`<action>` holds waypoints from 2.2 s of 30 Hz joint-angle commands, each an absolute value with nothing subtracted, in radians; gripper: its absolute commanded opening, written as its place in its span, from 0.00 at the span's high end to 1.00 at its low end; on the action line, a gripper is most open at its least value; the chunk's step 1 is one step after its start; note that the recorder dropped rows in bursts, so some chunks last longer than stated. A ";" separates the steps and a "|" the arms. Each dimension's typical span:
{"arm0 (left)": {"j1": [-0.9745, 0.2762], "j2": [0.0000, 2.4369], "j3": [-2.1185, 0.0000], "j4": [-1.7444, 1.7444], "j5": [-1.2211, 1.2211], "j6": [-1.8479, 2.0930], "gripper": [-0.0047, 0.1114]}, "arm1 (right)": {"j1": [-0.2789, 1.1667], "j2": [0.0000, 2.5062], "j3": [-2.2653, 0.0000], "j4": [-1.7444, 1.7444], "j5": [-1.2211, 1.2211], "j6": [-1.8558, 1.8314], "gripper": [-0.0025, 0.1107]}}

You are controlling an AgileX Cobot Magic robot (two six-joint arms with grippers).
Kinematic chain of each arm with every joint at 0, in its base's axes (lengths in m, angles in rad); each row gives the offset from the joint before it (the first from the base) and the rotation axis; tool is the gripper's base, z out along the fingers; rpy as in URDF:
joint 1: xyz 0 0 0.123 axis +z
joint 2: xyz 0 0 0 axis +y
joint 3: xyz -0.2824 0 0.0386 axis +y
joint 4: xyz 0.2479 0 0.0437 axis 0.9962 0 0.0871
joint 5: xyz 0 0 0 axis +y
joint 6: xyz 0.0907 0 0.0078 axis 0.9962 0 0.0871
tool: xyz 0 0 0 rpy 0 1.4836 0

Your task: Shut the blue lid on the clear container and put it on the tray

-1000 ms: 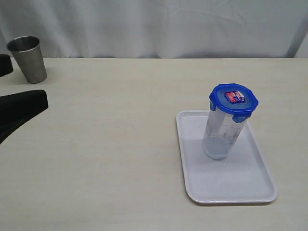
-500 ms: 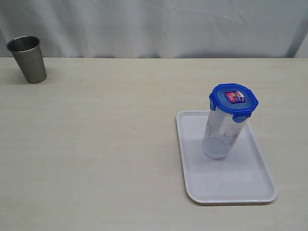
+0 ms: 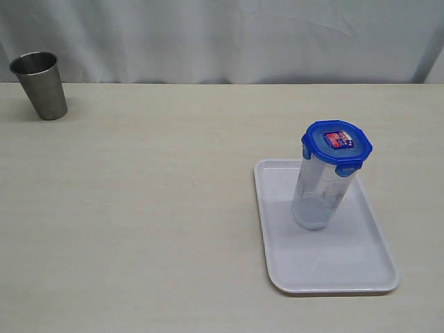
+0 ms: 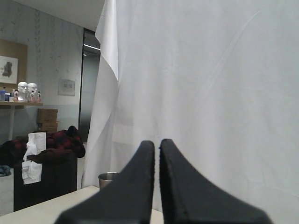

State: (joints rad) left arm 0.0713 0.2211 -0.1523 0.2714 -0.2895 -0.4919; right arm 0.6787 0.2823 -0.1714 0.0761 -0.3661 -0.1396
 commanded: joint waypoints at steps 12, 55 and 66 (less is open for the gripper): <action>0.070 0.000 -0.149 -0.025 0.198 -0.208 0.06 | 0.673 0.277 -0.167 0.075 -0.362 -0.143 0.94; 0.070 0.000 0.000 0.089 0.300 -0.145 0.96 | 0.673 0.277 -0.167 0.075 -0.364 -0.143 0.94; 0.070 0.000 0.000 0.093 0.298 0.010 0.96 | 0.673 0.277 -0.167 0.075 -0.364 -0.143 0.94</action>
